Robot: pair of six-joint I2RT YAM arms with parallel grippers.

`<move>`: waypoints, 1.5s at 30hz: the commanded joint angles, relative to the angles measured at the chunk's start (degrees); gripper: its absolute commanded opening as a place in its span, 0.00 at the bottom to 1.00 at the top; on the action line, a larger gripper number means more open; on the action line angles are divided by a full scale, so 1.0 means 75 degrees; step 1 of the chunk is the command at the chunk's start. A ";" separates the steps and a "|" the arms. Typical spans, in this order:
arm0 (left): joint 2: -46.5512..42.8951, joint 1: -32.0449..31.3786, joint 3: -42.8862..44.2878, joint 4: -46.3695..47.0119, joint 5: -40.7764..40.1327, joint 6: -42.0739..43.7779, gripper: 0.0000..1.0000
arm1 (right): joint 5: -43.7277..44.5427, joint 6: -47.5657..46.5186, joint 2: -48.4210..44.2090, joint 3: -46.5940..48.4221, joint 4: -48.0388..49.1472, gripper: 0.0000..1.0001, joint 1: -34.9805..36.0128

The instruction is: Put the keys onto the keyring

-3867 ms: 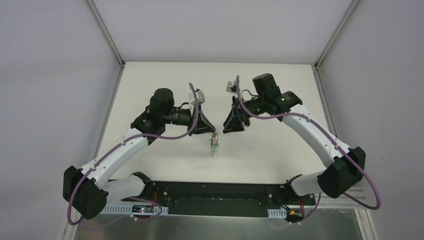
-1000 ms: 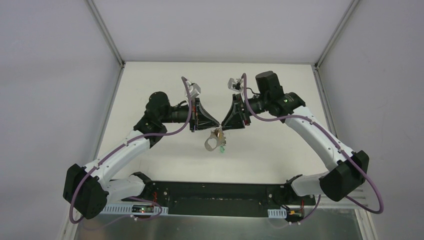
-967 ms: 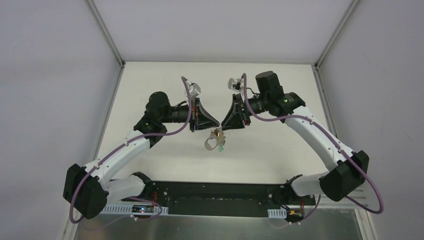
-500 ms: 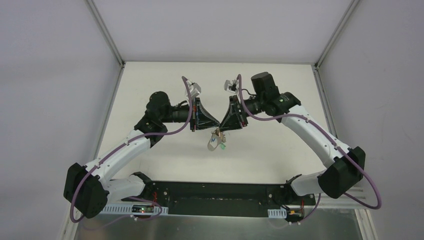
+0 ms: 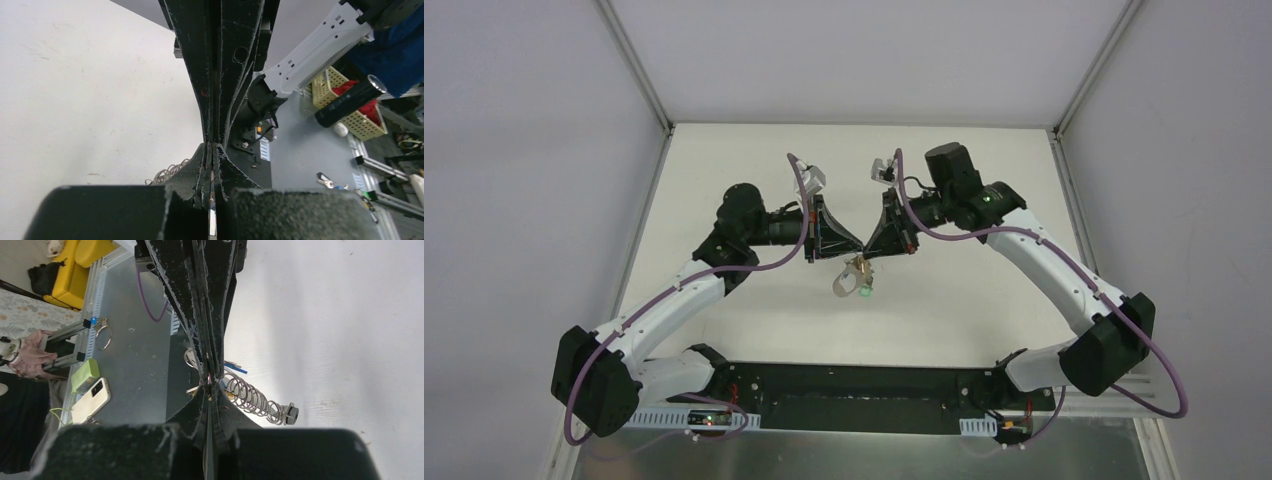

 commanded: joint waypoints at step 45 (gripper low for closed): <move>0.0081 0.0066 0.0037 -0.0732 0.0317 0.2198 0.16 | 0.2990 -0.1606 0.0944 0.2358 -0.2846 0.00 0.1275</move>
